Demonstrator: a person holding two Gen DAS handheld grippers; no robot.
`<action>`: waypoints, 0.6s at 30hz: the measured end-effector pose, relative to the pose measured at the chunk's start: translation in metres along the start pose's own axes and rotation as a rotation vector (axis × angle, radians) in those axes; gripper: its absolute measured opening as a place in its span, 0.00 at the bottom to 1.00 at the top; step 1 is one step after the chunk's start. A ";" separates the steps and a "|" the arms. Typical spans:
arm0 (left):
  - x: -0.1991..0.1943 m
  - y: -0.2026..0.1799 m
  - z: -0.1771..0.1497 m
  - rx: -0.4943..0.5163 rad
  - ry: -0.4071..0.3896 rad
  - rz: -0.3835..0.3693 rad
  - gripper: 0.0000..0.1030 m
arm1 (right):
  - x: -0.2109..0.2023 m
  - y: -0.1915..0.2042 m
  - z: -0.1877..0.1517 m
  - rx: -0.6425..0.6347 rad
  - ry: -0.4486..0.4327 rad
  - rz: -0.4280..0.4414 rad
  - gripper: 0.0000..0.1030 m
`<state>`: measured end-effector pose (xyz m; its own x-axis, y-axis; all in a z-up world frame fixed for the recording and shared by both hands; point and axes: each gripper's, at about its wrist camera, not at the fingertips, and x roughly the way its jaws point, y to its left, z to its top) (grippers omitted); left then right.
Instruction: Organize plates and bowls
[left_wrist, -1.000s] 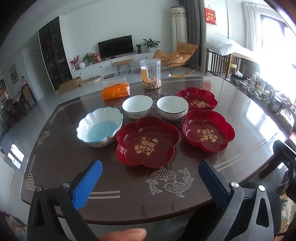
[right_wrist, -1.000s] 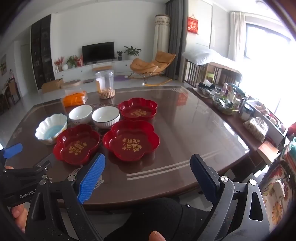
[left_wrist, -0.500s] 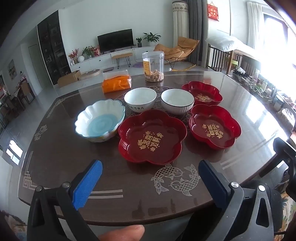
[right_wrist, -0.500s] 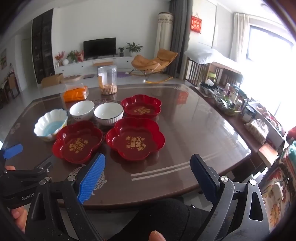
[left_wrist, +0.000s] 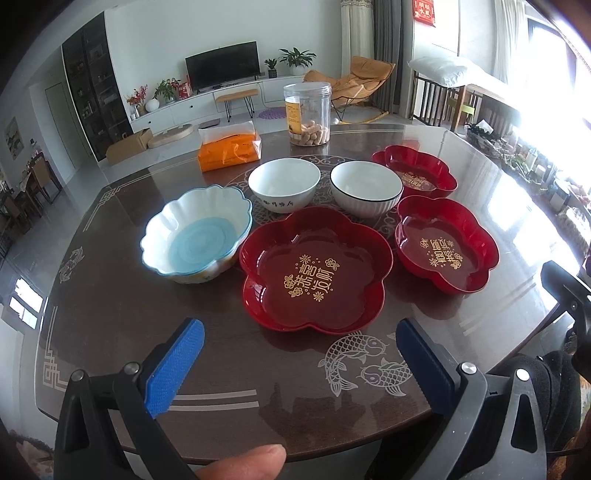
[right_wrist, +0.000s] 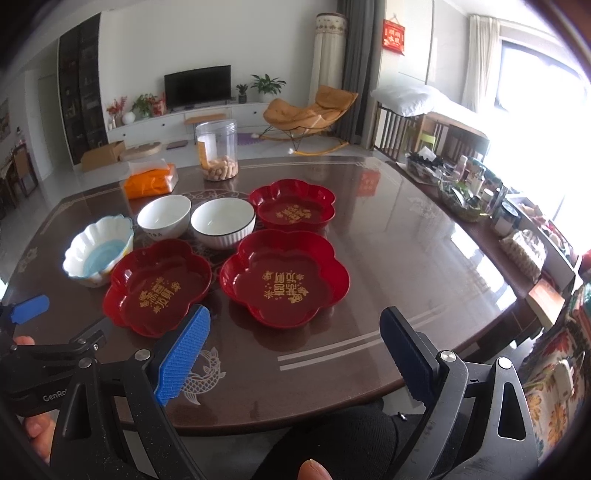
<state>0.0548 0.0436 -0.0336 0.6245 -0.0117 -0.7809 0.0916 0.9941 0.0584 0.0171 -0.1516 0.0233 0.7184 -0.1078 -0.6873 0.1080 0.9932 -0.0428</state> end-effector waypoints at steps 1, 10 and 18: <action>-0.001 0.000 0.001 0.009 -0.003 0.005 1.00 | 0.002 0.001 0.001 0.004 0.001 0.007 0.92; -0.021 0.012 -0.022 -0.033 -0.015 0.033 1.00 | -0.017 0.006 0.003 0.007 -0.060 0.037 0.92; -0.044 0.014 -0.065 -0.161 0.034 -0.043 1.00 | -0.070 -0.014 -0.022 -0.008 -0.116 0.019 0.92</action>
<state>-0.0220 0.0648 -0.0389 0.5956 -0.0533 -0.8015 -0.0093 0.9973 -0.0733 -0.0497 -0.1566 0.0556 0.7948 -0.0925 -0.5998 0.0881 0.9954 -0.0367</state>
